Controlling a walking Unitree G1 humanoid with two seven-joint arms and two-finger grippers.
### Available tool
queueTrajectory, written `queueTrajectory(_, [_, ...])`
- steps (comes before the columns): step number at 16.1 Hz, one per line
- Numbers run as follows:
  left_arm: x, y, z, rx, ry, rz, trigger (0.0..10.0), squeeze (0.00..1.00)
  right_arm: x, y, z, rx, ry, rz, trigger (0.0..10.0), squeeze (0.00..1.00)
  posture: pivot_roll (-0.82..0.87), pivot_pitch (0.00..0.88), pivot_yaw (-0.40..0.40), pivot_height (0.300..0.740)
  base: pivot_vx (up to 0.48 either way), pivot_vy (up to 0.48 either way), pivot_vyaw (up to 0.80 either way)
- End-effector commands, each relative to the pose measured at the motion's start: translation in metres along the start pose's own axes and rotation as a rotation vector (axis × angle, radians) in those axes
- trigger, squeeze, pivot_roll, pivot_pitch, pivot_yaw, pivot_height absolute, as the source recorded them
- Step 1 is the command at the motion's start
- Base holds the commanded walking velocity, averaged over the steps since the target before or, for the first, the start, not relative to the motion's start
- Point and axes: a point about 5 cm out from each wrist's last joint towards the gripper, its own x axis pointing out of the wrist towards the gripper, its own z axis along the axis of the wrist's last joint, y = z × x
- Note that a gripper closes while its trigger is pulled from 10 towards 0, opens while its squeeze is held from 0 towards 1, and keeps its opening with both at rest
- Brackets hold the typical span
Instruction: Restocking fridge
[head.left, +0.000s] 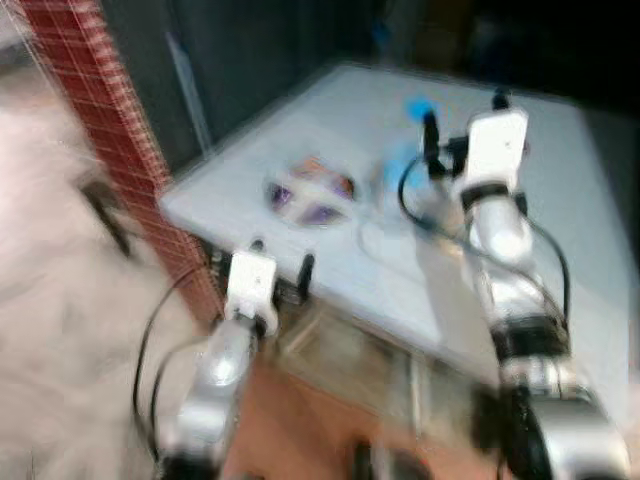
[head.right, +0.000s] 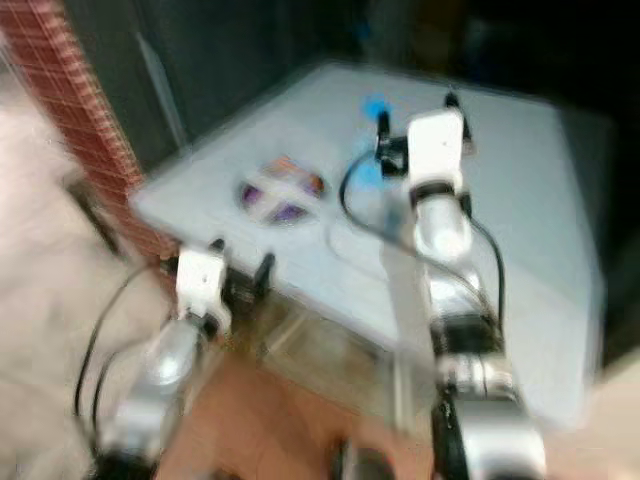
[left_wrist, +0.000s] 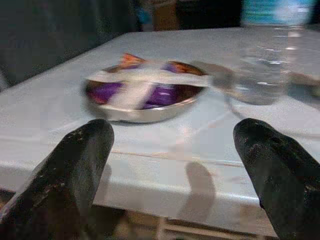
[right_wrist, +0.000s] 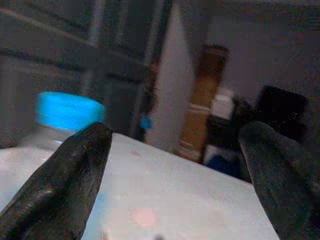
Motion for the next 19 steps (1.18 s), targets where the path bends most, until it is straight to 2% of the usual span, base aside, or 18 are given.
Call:
queueTrajectory(1, [0.001, 0.004, 0.002, 0.012, -0.003, 0.015, 10.0, 0.0, 0.003, 0.001, 0.003, 0.031, -0.001, 0.004, 10.0, 0.0, 0.01, 0.0, 0.042, 0.74, 0.0, 0.0, 0.0])
queueTrajectory(4, [0.001, 0.003, 0.002, 0.01, -0.001, 0.012, 10.0, 0.0, 0.008, 0.008, 0.004, 0.067, 0.019, 0.046, 10.0, 0.0, 0.01, 0.0, 0.042, 0.74, 0.0, 0.0, 0.0])
queueTrajectory(7, [0.001, 0.005, 0.001, -0.008, 0.005, 0.029, 10.0, 0.0, 0.011, 0.01, 0.011, 0.076, -0.015, 0.056, 10.0, 0.0, 0.01, 0.0, 0.04, 0.74, 0.0, 0.0, 0.0])
queueTrajectory(14, [0.001, 0.005, 0.0, -0.011, 0.014, 0.028, 10.0, 0.0, 0.0, 0.013, 0.021, -0.04, -0.115, 0.061, 10.0, 0.0, 0.01, 0.0, 0.041, 0.74, 0.0, 0.475, 0.0])
queueTrajectory(16, [0.0, 0.005, 0.002, 0.005, 0.004, 0.03, 10.0, 0.0, -0.005, 0.01, 0.021, -0.084, -0.123, 0.027, 10.0, 0.0, 0.01, 0.0, 0.039, 0.74, 0.0, 0.0, 0.0])
queueTrajectory(19, [-0.001, 0.005, 0.002, 0.0, -0.003, 0.022, 10.0, 0.0, -0.012, 0.008, 0.028, -0.199, -0.183, -0.001, 10.0, 0.0, 0.01, 0.0, 0.04, 0.74, 0.0, 0.0, 0.0])
